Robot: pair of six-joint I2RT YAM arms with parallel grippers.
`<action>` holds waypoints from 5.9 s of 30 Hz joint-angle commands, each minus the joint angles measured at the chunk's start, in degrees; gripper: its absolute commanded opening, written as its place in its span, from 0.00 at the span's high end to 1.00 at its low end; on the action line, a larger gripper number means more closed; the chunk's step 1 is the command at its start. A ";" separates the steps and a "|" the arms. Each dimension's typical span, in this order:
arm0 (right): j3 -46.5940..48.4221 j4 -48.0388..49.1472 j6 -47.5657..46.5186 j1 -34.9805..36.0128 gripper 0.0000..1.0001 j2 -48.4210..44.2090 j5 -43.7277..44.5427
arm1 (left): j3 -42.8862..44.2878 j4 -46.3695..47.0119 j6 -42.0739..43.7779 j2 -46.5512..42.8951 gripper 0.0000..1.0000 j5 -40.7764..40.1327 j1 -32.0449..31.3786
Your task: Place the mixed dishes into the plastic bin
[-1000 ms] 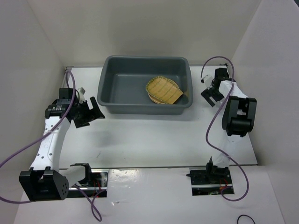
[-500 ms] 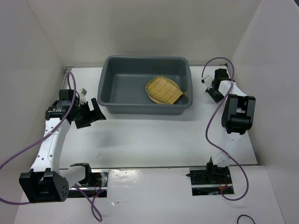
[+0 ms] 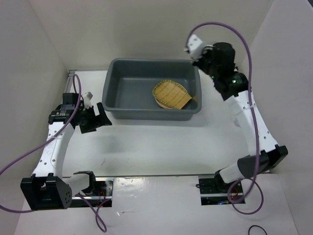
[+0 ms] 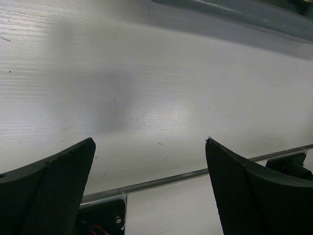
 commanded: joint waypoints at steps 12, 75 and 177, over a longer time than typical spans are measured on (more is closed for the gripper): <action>35.06 -16.54 7.72 25.63 1.00 33.59 -16.46 | 0.22 4.79 4.47 11.63 0.00 5.95 8.80; 23.14 -37.25 21.98 -10.76 0.17 26.53 0.32 | -1.01 10.87 1.49 19.38 0.00 -3.97 8.80; 72.07 -42.41 16.34 3.01 1.00 48.73 -42.32 | -1.01 9.81 -3.26 23.68 0.00 -11.45 -3.50</action>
